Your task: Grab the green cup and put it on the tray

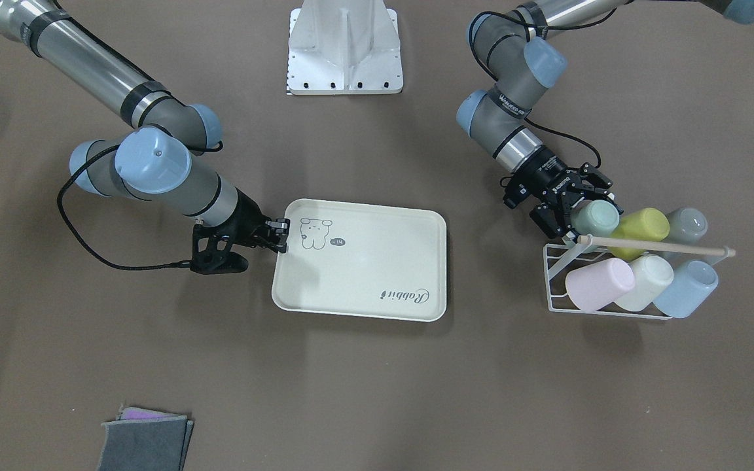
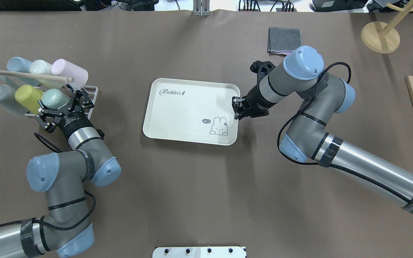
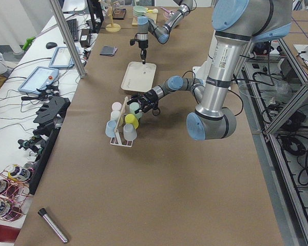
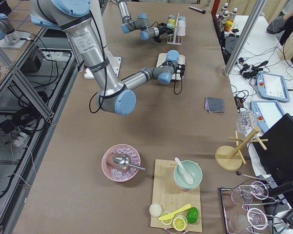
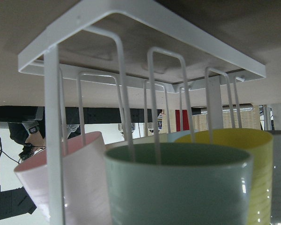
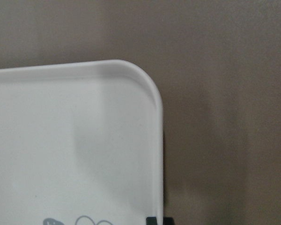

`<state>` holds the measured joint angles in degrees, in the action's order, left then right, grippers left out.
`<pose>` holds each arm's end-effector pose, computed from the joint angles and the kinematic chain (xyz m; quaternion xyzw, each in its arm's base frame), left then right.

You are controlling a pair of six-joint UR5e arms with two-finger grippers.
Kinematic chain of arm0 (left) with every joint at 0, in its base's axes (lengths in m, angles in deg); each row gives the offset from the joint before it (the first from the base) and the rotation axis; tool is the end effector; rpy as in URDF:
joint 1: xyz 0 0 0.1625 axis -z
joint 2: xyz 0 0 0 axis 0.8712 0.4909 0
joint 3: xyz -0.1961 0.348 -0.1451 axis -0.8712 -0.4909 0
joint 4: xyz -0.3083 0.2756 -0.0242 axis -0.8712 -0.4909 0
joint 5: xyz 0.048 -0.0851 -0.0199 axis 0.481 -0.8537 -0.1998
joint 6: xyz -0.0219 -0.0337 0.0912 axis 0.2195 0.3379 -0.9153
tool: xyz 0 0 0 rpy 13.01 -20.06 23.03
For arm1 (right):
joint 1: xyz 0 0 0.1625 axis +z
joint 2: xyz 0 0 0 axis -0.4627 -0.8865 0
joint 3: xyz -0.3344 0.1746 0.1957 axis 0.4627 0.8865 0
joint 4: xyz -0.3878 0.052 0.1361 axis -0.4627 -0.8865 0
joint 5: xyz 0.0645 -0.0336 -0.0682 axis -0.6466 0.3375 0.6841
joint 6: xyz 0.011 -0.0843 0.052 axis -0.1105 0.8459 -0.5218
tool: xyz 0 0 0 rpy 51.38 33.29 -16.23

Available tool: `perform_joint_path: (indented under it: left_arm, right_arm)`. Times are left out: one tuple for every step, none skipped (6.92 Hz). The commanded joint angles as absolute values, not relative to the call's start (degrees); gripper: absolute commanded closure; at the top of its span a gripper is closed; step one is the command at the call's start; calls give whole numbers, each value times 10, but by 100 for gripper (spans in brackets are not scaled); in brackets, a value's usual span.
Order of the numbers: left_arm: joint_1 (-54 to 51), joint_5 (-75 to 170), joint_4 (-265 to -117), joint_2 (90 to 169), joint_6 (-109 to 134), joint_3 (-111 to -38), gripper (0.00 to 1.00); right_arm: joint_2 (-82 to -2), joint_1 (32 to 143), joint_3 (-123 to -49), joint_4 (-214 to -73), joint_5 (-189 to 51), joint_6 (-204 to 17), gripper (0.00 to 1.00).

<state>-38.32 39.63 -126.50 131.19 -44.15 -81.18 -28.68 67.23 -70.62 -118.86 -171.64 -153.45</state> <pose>0.4603 -0.4264 0.4345 0.0403 -0.5060 0.7289 0.4594 -0.5076 -0.5180 0.3248 -0.0277 -0.5444 0.0380 0.8375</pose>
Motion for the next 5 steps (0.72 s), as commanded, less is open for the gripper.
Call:
perform_joint_path:
  left_arm:
    - [-384, 398, -1261, 1315, -442, -809, 4]
    - [-385, 398, -1261, 1315, -442, -809, 6]
    - [-384, 397, -1261, 1315, -441, -810, 13]
    - [-384, 397, -1261, 1315, -441, -811, 31]
    - [-384, 396, -1261, 1314, -440, -812, 51]
  right_arm:
    - [-299, 668, -715, -1187, -1718, -1491, 100]
    - [-310, 667, -723, -1187, -1718, -1471, 100]
    - [-315, 664, -723, -1180, -1716, -1463, 100]
    - [-316, 660, -723, -1175, -1715, -1463, 100]
    - [-315, 654, -721, -1175, -1714, -1462, 100]
